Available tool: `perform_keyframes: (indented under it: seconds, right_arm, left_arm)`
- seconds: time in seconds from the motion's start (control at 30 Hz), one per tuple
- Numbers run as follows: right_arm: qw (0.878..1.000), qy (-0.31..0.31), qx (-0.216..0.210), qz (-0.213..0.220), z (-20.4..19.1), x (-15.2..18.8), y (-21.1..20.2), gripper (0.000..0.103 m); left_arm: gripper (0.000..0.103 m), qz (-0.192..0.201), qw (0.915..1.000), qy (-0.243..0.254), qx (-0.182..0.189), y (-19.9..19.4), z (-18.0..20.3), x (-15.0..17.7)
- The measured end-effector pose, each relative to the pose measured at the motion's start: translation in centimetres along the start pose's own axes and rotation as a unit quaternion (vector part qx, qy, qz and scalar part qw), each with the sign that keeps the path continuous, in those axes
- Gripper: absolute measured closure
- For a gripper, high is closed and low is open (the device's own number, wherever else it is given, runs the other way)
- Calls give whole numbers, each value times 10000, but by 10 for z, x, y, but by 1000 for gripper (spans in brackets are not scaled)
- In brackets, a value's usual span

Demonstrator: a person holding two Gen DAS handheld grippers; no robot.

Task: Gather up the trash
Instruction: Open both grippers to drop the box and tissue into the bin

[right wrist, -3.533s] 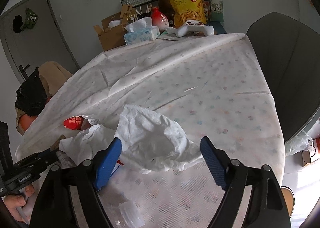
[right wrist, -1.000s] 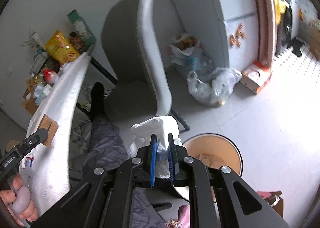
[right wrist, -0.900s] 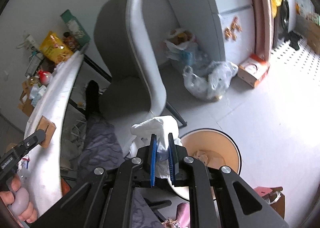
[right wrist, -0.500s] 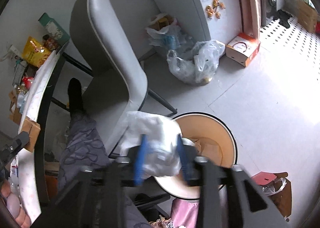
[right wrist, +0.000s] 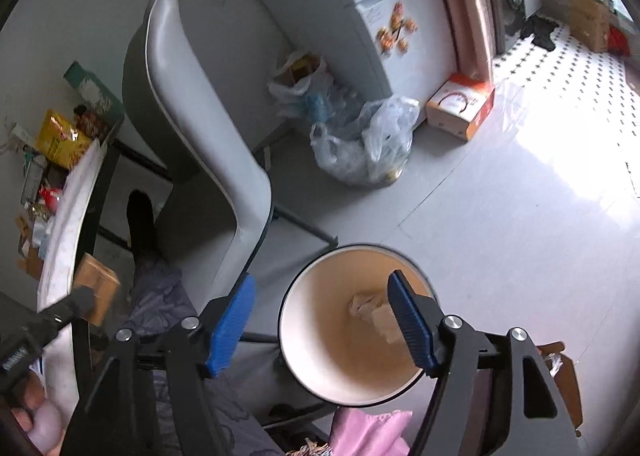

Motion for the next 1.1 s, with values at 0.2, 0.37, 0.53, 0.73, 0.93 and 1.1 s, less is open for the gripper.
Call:
perform_keyframes:
  seconds: [0.2,0.37,0.53,0.73,0.93,1.1]
  right_arm:
    - [9994,167,80,277,17,-14,-24,31]
    - [9993,205,73,296,24,-16,-29,31]
    - [9997,66,-17,235,6,-12,-26,29]
    - [9987,-334,-209,326,-36,-8,-34,19]
    - [9963,-605,-381,475,-80,-8,-49,10]
    - [9931,-874,-520,585,-117,-4,-66,8]
  left_arm:
    - [43,-307,9987,231,326,17,29,-1]
    - [18,-66,9995,32,320,3,22,-7]
    - [7,203,9994,-130,229,-21,7,-10]
    - [6,494,9980,-373,152,-54,-18,-10]
    - [6,837,9934,-778,15,-93,-53,-8]
    - [6,1188,9884,-947,-44,-126,-76,-7]
Point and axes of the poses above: each gripper's, at about its wrist camera, not at the fingertips, and y roughly the way its jaws point, z to its right, x to its underside, the point moved 8 cm from there along y, roughly the way its jaws point, and after that the axes turned 2 degrees about y, right-handed, at the moved point
